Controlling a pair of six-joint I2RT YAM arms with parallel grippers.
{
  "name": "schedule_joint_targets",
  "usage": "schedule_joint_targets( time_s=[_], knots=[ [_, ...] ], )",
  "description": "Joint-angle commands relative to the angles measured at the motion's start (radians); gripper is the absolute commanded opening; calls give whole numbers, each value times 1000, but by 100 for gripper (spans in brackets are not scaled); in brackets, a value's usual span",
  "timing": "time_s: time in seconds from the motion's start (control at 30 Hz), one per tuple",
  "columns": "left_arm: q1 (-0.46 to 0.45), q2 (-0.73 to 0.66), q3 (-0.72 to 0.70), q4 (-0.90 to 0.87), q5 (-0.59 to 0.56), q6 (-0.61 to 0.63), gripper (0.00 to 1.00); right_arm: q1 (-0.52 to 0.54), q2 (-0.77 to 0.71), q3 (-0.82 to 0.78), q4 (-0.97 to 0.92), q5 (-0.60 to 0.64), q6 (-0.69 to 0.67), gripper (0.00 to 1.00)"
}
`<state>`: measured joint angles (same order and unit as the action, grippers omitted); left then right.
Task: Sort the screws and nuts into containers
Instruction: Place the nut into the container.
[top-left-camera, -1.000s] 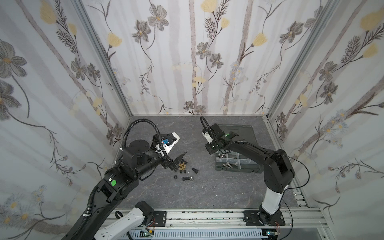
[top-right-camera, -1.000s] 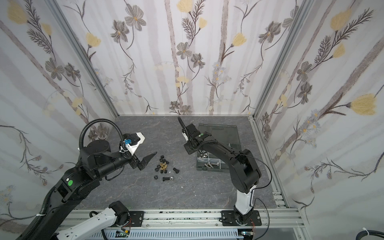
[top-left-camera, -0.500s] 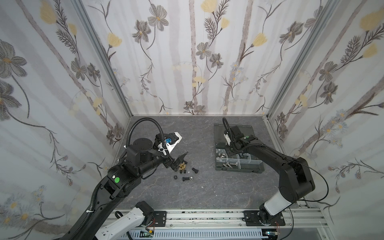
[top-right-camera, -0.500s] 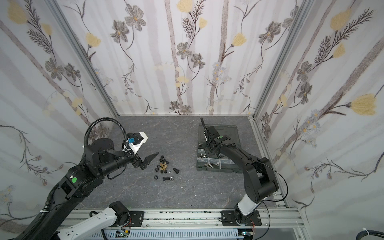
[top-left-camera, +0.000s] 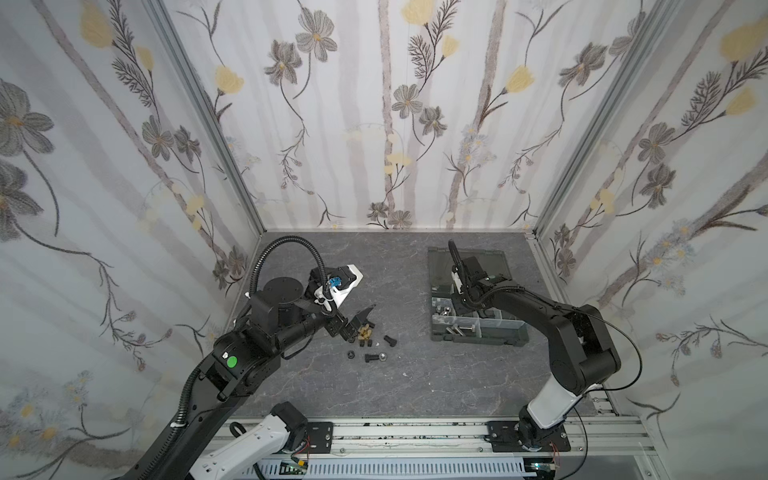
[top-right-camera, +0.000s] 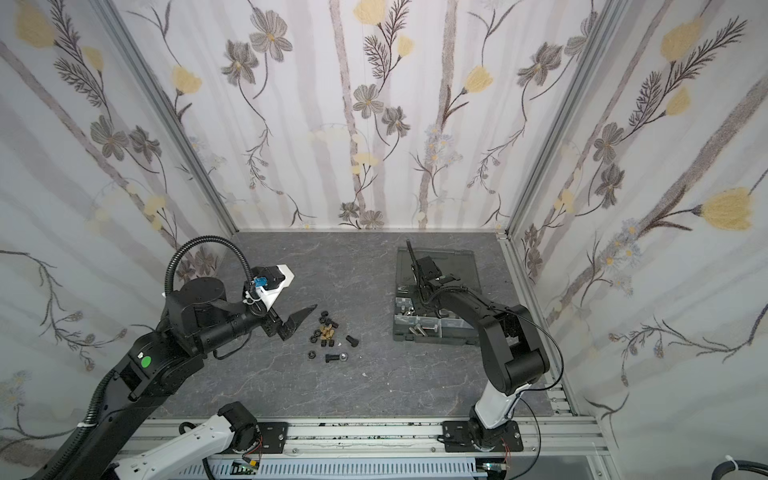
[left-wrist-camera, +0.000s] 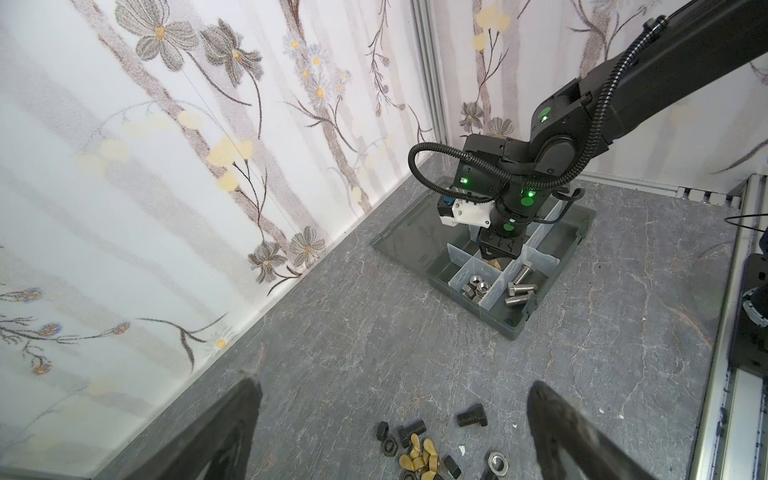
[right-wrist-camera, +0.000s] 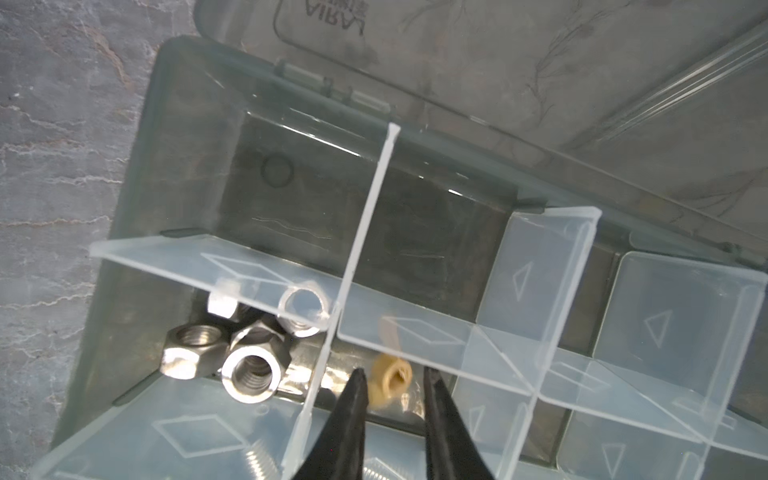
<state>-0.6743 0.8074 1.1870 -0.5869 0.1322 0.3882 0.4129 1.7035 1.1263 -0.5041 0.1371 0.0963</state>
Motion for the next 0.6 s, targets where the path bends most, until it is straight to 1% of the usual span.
schedule_joint_targets(
  time_s=[0.0, 0.07, 0.13, 0.23, 0.3, 0.4, 0.5, 0.57],
  knots=[
    [0, -4, 1, 19, 1, 2, 100, 0, 0, 9, 3, 4, -6, 33],
    [1, -5, 2, 20, 1, 1, 100, 1, -12, 16, -8, 1, -7, 35],
    [0, -5, 0, 21, 2, 1, 100, 2, -42, 21, -17, -9, -11, 34],
    [1, -5, -1, 24, 3, 1, 100, 20, -73, 48, -48, -58, -23, 34],
    [0, -6, -3, 27, 3, 1, 100, 56, -79, 81, -84, -66, -27, 36],
    [0, -4, -3, 29, 6, 2, 100, 139, -81, 116, -106, -57, -38, 38],
    [-1, -7, 0, 27, 6, 1, 100, 206, -60, 146, -104, -95, -35, 38],
    [0, -9, 1, 26, 6, 1, 100, 261, -34, 165, -96, -109, -36, 40]
  ],
)
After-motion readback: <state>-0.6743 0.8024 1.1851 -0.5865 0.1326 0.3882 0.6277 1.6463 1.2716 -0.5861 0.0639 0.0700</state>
